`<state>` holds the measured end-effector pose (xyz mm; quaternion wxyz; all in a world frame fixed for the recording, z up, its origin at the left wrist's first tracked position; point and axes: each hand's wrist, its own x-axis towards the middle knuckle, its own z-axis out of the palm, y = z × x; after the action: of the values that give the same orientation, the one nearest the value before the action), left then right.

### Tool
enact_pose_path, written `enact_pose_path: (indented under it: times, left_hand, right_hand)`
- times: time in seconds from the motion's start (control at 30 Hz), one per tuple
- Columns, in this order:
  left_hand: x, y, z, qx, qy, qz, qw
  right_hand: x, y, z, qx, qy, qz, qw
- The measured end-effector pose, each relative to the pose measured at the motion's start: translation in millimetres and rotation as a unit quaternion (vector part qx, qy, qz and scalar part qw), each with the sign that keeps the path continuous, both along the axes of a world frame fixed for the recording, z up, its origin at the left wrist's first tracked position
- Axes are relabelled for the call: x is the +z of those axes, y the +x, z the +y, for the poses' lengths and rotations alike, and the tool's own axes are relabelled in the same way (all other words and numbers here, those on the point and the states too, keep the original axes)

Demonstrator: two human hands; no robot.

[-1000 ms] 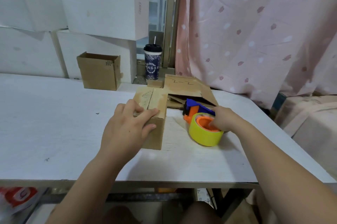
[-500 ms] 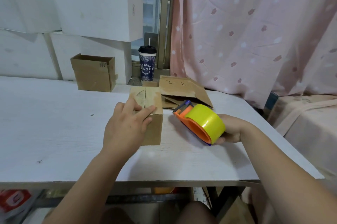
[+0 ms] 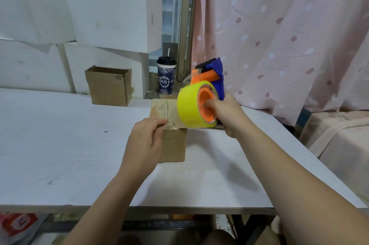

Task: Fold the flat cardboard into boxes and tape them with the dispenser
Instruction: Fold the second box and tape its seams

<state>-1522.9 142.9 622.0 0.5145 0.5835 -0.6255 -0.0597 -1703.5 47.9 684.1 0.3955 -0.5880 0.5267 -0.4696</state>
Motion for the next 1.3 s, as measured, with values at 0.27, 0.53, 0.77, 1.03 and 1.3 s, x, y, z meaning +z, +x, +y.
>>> enact_pose_path:
  times: [0.27, 0.53, 0.77, 1.03, 1.3]
  left_hand:
    - [43, -2, -9, -0.085, 0.055, 0.210, 0.972]
    - [72, -7, -30, 0.018, 0.017, 0.260, 0.965]
    - [73, -1, -36, 0.033, -0.008, 0.401, 0.915]
    - [58, 5, -23, 0.022, 0.044, 0.569, 0.821]
    - [46, 8, -8, 0.031, 0.062, 0.517, 0.853]
  right_hand:
    - [0, 41, 7, -0.080, -0.158, 0.147, 0.973]
    - [-14, 60, 29, -0.093, -0.284, 0.251, 0.920]
    - [-22, 56, 29, -0.076, -0.275, 0.231, 0.930]
    - [-30, 52, 22, -0.005, -0.222, 0.088, 0.971]
    - [-32, 52, 26, 0.010, -0.173, -0.013, 0.985]
